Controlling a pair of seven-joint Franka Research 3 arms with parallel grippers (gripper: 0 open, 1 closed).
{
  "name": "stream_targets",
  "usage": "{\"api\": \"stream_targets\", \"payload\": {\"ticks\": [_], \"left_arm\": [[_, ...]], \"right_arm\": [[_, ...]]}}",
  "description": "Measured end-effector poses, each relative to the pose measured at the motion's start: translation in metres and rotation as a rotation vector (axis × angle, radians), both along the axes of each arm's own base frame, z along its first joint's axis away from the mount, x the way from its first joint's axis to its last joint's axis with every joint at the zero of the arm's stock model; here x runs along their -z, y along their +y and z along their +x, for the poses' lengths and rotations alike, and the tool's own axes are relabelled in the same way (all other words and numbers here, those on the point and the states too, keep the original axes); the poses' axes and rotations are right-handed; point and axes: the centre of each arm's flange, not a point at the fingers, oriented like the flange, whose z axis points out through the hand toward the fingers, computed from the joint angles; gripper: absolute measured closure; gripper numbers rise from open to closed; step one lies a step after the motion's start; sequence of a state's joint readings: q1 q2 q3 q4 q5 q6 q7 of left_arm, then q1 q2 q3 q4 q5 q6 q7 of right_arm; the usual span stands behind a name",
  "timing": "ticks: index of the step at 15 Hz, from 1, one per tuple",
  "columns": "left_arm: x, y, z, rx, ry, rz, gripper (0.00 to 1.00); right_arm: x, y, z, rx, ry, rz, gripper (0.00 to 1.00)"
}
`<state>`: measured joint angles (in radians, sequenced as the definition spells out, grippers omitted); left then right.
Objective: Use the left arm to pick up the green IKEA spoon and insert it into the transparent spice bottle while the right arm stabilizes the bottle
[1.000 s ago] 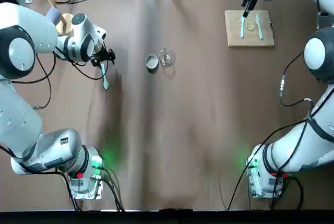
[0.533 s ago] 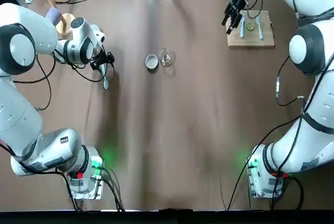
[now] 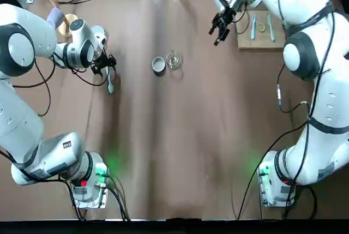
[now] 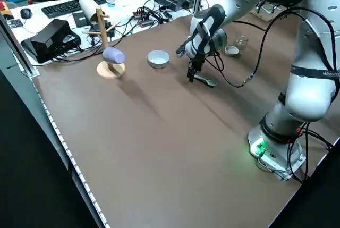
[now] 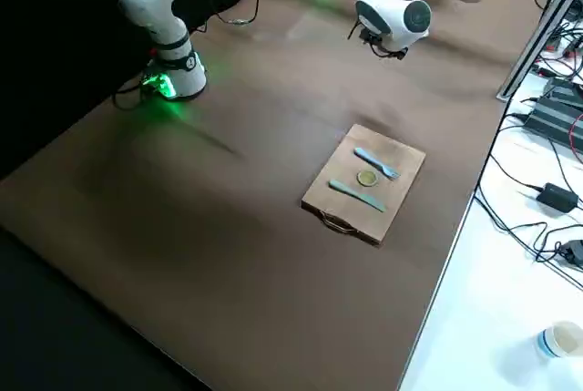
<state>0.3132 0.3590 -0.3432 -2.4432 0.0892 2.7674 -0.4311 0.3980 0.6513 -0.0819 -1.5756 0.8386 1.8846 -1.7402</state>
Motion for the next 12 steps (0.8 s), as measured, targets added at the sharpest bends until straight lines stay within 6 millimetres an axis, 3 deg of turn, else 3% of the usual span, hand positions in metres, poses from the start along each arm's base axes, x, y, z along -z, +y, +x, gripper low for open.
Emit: {"api": "stream_targets", "payload": {"ticks": [3, 8, 12], "left_arm": [[-0.002, 0.0, 0.001, 0.008, -0.007, 0.005, 0.28], [-0.01, -0.006, 0.005, 0.065, -0.028, 0.023, 0.73], [-0.011, -0.008, 0.005, 0.074, -0.032, 0.025, 0.75]], "right_arm": [[0.019, 0.034, -0.013, 0.059, -0.058, 0.059, 0.0], [0.057, 0.056, -0.041, 0.173, -0.089, 0.198, 0.0], [0.097, 0.067, -0.057, 0.207, -0.077, 0.27, 0.0]]}}
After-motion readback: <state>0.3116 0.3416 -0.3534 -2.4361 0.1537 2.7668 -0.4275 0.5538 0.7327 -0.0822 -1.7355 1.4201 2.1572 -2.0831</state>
